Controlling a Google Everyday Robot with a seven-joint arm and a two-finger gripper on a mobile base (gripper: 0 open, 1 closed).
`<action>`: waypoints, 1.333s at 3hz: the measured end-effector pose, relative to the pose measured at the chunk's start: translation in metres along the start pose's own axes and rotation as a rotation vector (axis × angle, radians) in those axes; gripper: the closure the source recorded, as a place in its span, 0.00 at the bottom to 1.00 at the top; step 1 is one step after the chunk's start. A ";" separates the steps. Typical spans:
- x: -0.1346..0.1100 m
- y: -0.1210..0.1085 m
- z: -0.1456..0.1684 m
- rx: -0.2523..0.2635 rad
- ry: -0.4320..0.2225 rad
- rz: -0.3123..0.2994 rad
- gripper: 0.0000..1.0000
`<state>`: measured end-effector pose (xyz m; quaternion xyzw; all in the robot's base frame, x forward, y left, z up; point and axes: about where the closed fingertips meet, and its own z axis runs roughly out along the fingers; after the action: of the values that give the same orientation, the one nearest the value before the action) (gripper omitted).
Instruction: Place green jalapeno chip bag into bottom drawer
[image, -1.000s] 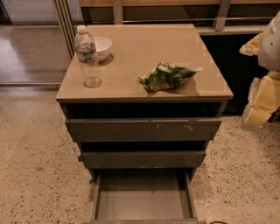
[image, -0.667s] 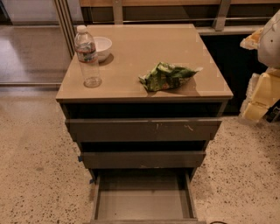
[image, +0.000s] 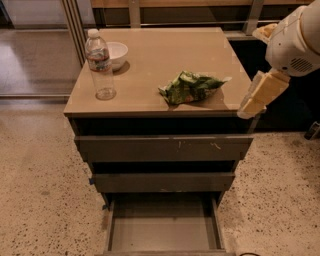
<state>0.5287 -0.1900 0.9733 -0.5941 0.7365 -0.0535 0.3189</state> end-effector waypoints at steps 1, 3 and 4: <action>-0.016 -0.011 0.044 -0.014 -0.085 -0.019 0.00; -0.012 -0.026 0.129 -0.051 -0.122 -0.044 0.00; -0.003 -0.037 0.144 -0.046 -0.110 -0.038 0.19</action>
Offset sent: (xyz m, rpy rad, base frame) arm 0.0983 0.0514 -0.0957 0.1109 0.0037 0.1354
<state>0.6368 -0.1550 0.8770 -0.6171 0.7075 -0.0096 0.3441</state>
